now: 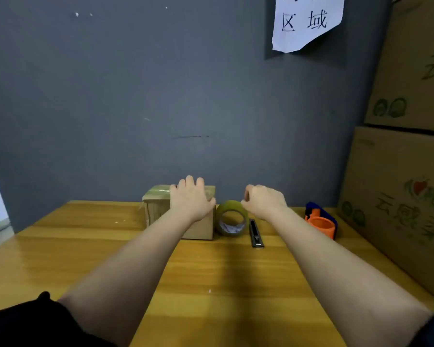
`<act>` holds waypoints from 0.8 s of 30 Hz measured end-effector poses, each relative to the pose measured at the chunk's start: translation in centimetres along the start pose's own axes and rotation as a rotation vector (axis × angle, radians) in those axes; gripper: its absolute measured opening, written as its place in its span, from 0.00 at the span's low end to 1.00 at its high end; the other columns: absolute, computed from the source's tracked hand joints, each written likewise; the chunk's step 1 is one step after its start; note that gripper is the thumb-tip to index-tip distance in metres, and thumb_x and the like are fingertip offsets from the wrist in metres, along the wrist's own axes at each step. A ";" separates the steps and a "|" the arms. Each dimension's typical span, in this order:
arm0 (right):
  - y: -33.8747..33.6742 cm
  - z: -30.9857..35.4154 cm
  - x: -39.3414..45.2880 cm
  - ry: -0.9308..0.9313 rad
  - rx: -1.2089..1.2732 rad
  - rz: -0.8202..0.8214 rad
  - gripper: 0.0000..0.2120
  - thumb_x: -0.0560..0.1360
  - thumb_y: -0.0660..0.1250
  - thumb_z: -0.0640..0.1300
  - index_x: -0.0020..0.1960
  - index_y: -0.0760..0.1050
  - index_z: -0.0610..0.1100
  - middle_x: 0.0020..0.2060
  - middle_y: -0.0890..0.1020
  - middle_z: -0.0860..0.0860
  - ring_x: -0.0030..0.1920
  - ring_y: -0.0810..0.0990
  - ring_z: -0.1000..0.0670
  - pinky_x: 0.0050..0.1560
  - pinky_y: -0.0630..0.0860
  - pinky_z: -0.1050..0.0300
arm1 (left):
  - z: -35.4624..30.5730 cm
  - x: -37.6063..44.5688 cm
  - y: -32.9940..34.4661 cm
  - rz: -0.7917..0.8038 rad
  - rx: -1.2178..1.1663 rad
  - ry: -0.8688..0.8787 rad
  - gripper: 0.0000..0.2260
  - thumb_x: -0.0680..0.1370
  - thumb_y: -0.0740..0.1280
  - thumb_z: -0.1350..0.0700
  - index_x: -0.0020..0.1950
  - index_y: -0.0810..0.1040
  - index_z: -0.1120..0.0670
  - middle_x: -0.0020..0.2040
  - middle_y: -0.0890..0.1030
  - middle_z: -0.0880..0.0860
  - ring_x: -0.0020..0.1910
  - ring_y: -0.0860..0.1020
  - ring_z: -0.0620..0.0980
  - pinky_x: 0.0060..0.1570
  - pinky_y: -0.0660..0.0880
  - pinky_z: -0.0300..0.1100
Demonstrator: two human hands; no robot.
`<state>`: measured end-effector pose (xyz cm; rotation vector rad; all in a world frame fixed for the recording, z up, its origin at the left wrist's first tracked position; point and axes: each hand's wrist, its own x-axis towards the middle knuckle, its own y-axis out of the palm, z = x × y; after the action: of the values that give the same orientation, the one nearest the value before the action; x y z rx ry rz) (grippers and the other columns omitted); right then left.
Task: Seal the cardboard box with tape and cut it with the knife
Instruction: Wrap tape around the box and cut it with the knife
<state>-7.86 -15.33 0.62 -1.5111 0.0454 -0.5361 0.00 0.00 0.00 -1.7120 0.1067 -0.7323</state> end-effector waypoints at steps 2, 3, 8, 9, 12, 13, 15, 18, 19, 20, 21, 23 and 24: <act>1.1 0.0 0.8 0.027 0.016 0.077 0.21 0.77 0.59 0.53 0.67 0.66 0.46 0.63 0.73 0.45 0.61 0.74 0.42 0.56 0.73 0.47 | 0.0 0.5 1.0 0.053 0.031 -0.020 0.30 0.75 0.58 0.38 0.71 0.62 0.54 0.70 0.66 0.58 0.70 0.64 0.58 0.69 0.60 0.57; 1.9 -0.2 1.4 0.035 0.043 0.117 0.24 0.76 0.60 0.53 0.69 0.63 0.46 0.66 0.71 0.45 0.64 0.71 0.41 0.58 0.72 0.46 | 0.0 1.0 1.8 0.073 0.036 -0.024 0.32 0.75 0.57 0.37 0.73 0.59 0.53 0.73 0.63 0.58 0.73 0.60 0.58 0.71 0.57 0.58; 5.7 -0.7 3.6 0.051 0.201 0.229 0.36 0.74 0.65 0.53 0.75 0.52 0.48 0.73 0.61 0.44 0.71 0.63 0.40 0.68 0.65 0.46 | 0.0 2.6 4.9 0.105 0.027 -0.044 0.36 0.75 0.54 0.34 0.77 0.48 0.49 0.78 0.50 0.57 0.77 0.47 0.58 0.73 0.47 0.60; 6.4 -0.8 3.8 0.051 0.215 0.238 0.36 0.74 0.66 0.52 0.76 0.51 0.48 0.73 0.60 0.44 0.72 0.62 0.40 0.68 0.64 0.46 | -0.1 2.7 5.4 0.108 0.027 -0.048 0.36 0.75 0.54 0.34 0.77 0.48 0.49 0.78 0.50 0.57 0.77 0.46 0.59 0.73 0.47 0.61; 7.9 -0.9 4.1 0.043 0.257 0.227 0.37 0.74 0.66 0.48 0.76 0.50 0.48 0.73 0.61 0.44 0.71 0.64 0.40 0.67 0.65 0.46 | 0.2 2.8 6.5 0.106 0.030 -0.068 0.36 0.74 0.55 0.33 0.77 0.50 0.46 0.78 0.51 0.58 0.77 0.46 0.61 0.72 0.45 0.63; 8.2 -0.9 4.1 0.034 0.261 0.215 0.36 0.74 0.66 0.47 0.76 0.51 0.49 0.72 0.62 0.44 0.70 0.65 0.40 0.66 0.67 0.47 | 0.4 2.8 6.7 0.099 0.030 -0.073 0.35 0.74 0.55 0.33 0.76 0.51 0.45 0.78 0.53 0.58 0.77 0.47 0.62 0.71 0.45 0.64; 8.4 -0.9 4.1 0.021 0.264 0.182 0.33 0.75 0.66 0.44 0.75 0.53 0.49 0.71 0.64 0.44 0.69 0.67 0.40 0.64 0.69 0.47 | 0.6 2.9 6.9 0.075 0.035 -0.069 0.33 0.74 0.56 0.34 0.75 0.54 0.45 0.77 0.56 0.58 0.76 0.50 0.62 0.71 0.46 0.64; 8.2 -1.0 3.9 0.037 0.286 0.109 0.28 0.75 0.65 0.43 0.72 0.59 0.49 0.67 0.69 0.45 0.65 0.71 0.41 0.61 0.71 0.48 | 0.8 2.9 6.7 0.055 0.021 -0.049 0.31 0.74 0.57 0.35 0.74 0.58 0.44 0.75 0.60 0.57 0.75 0.54 0.61 0.71 0.50 0.63; 8.0 -1.0 3.7 0.043 0.287 0.091 0.27 0.75 0.66 0.44 0.71 0.61 0.49 0.66 0.70 0.46 0.64 0.72 0.41 0.59 0.72 0.49 | 1.0 2.9 6.6 0.052 0.014 -0.037 0.30 0.74 0.58 0.35 0.74 0.59 0.44 0.75 0.61 0.57 0.75 0.56 0.61 0.71 0.51 0.63; 7.8 -1.1 3.5 0.044 0.283 0.079 0.26 0.74 0.67 0.45 0.70 0.63 0.50 0.65 0.71 0.46 0.63 0.73 0.42 0.57 0.73 0.50 | 1.2 2.9 6.5 0.053 0.009 -0.020 0.30 0.74 0.58 0.36 0.73 0.60 0.44 0.75 0.62 0.57 0.75 0.57 0.60 0.71 0.52 0.63; 7.5 -1.1 3.1 0.042 0.274 0.071 0.26 0.73 0.67 0.45 0.69 0.64 0.50 0.64 0.72 0.47 0.61 0.74 0.43 0.54 0.74 0.51 | 1.3 2.8 6.3 0.058 0.003 0.003 0.30 0.73 0.59 0.36 0.73 0.60 0.44 0.74 0.63 0.56 0.74 0.58 0.60 0.71 0.53 0.62; 6.9 -1.2 2.1 0.034 0.246 0.061 0.26 0.72 0.68 0.48 0.67 0.65 0.50 0.63 0.74 0.48 0.59 0.76 0.44 0.49 0.75 0.53 | 1.8 2.6 6.0 0.074 -0.020 0.061 0.29 0.73 0.59 0.37 0.73 0.60 0.44 0.74 0.63 0.56 0.74 0.58 0.59 0.71 0.53 0.61; 6.7 -1.2 1.5 0.029 0.230 0.060 0.26 0.71 0.68 0.50 0.67 0.65 0.50 0.62 0.74 0.48 0.59 0.76 0.45 0.48 0.74 0.53 | 2.1 2.4 5.8 0.090 -0.039 0.093 0.29 0.74 0.60 0.37 0.73 0.60 0.44 0.75 0.63 0.55 0.74 0.58 0.58 0.72 0.52 0.61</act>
<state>-4.89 -17.16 -5.37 -1.2743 0.0496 -0.4975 4.82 -0.96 -4.45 -1.6988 0.2624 -0.7464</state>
